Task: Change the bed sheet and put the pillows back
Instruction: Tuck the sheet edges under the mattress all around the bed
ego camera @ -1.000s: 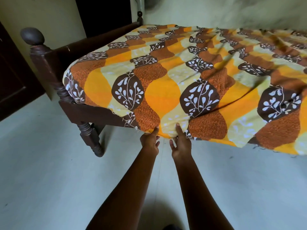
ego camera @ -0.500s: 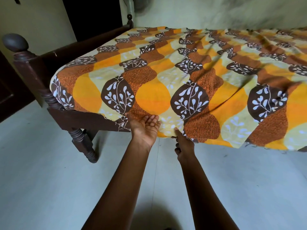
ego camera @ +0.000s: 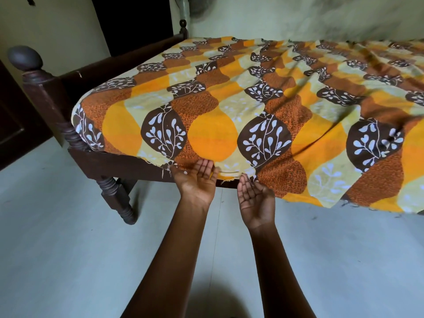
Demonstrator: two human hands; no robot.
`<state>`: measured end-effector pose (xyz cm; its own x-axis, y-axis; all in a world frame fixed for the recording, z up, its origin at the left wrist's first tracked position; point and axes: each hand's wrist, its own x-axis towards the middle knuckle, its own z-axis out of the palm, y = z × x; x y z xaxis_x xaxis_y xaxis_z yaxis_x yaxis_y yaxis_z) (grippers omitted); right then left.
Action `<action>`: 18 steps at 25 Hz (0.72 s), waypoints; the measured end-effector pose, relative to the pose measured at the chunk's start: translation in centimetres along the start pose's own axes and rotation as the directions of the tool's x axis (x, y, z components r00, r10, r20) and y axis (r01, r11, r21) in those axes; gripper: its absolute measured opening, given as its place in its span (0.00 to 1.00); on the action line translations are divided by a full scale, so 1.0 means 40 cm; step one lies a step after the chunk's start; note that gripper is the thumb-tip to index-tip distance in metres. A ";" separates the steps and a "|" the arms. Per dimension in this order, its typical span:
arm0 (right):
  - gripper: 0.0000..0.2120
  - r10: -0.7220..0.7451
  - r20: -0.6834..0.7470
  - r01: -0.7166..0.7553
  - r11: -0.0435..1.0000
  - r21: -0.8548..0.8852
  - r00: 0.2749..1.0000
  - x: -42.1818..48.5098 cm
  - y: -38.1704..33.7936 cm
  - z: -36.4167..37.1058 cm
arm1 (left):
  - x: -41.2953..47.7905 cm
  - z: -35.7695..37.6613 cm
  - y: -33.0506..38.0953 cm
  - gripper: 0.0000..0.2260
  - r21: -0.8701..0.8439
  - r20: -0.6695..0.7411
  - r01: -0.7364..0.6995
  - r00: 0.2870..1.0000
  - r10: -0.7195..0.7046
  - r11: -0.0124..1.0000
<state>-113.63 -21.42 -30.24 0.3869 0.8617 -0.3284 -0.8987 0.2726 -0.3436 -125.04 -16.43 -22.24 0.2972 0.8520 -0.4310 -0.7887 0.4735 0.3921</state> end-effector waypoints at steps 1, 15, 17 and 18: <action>0.10 -0.014 0.058 0.012 0.999 0.046 0.998 -0.002 0.004 0.002 | 0.000 0.006 0.006 0.38 0.008 0.007 -0.004 1.000 0.004 1.000; 0.11 -0.185 0.190 0.137 0.962 0.237 0.964 0.026 -0.005 0.147 | 0.034 -0.008 0.027 0.33 -0.134 0.158 0.062 0.987 -0.041 0.989; 0.08 -0.164 0.089 0.142 0.968 0.207 0.982 0.041 -0.013 0.180 | 0.036 -0.022 0.021 0.24 -0.006 0.064 0.028 0.998 -0.027 1.000; 0.10 -0.151 0.064 0.138 0.974 0.180 0.986 0.039 -0.017 0.183 | 0.038 -0.033 0.020 0.19 0.054 -0.016 -0.003 1.000 0.004 0.999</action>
<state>-113.94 -17.15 -24.09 0.5043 0.8361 -0.2158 -0.8593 0.4612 -0.2213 -125.92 -15.04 -23.65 0.2858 0.8502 -0.4422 -0.7591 0.4825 0.4370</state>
